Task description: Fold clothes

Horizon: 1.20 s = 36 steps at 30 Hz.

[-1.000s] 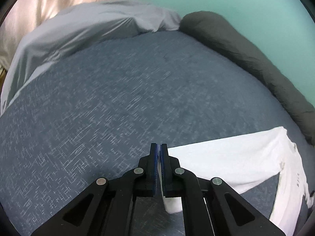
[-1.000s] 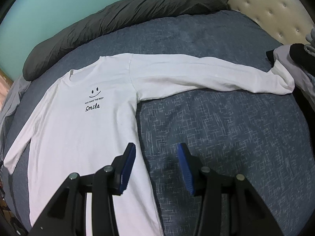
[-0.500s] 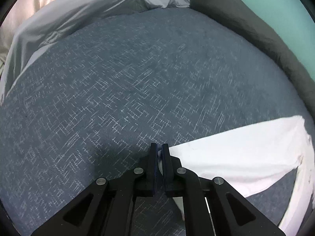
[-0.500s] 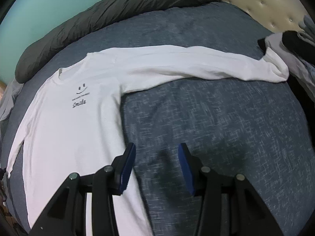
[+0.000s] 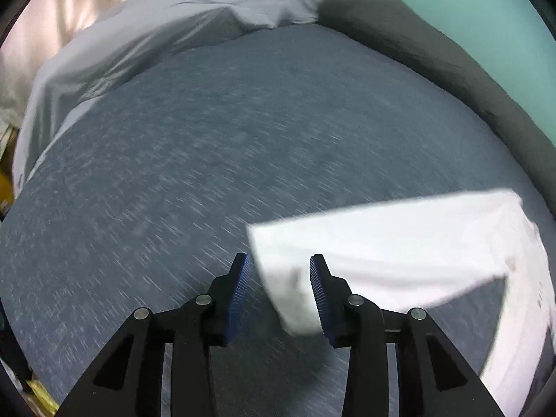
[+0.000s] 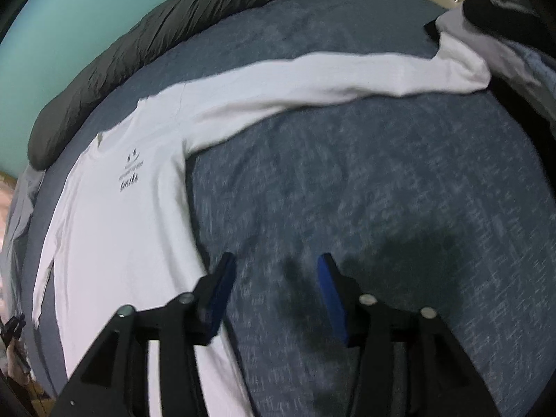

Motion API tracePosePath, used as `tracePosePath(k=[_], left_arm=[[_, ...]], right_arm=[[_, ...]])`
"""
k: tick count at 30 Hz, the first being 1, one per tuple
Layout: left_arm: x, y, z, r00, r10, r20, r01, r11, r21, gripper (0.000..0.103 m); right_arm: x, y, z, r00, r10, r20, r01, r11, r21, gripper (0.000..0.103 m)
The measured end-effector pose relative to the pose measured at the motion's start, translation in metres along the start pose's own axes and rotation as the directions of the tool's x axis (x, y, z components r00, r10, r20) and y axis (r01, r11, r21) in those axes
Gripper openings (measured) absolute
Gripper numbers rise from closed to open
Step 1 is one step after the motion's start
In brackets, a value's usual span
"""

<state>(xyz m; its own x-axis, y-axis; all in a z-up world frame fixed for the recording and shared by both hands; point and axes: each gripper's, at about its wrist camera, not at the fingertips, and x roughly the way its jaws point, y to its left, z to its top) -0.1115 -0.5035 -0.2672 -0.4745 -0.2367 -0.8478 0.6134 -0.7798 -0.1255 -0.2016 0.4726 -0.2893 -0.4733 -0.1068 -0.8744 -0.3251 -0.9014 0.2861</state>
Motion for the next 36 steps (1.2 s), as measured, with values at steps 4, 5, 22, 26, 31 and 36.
tracePosePath(k=[4, 5, 22, 26, 31, 36], left_arm=[[-0.010, -0.037, -0.026, 0.993, -0.108, -0.044, 0.111, 0.991, 0.068, 0.039], [-0.011, -0.049, -0.033, 0.988, -0.139, -0.067, 0.145, 0.986, 0.087, 0.039], [-0.052, -0.252, -0.180, 0.878, -0.317, -0.359, 0.439, 0.833, 0.337, 0.039], [-0.046, -0.262, -0.186, 0.871, -0.326, -0.367, 0.450, 0.829, 0.332, 0.039], [-0.040, -0.272, -0.192, 0.867, -0.328, -0.375, 0.457, 0.823, 0.338, 0.039], [-0.039, -0.279, -0.197, 0.861, -0.338, -0.380, 0.470, 0.814, 0.341, 0.039]], right_arm=[[0.000, 0.004, -0.012, 0.999, 0.037, -0.037, -0.038, 0.999, -0.027, 0.055], [0.000, 0.005, -0.014, 0.998, 0.050, -0.042, -0.051, 0.998, -0.029, 0.055], [0.027, 0.018, -0.029, 0.968, 0.227, -0.110, -0.230, 0.973, -0.012, 0.049], [0.046, 0.020, -0.025, 0.961, 0.249, -0.124, -0.249, 0.968, 0.017, 0.035], [0.057, 0.019, -0.026, 0.955, 0.271, -0.118, -0.271, 0.962, 0.013, 0.005], [0.045, 0.005, -0.025, 0.955, 0.293, -0.053, -0.291, 0.956, 0.047, 0.002]])
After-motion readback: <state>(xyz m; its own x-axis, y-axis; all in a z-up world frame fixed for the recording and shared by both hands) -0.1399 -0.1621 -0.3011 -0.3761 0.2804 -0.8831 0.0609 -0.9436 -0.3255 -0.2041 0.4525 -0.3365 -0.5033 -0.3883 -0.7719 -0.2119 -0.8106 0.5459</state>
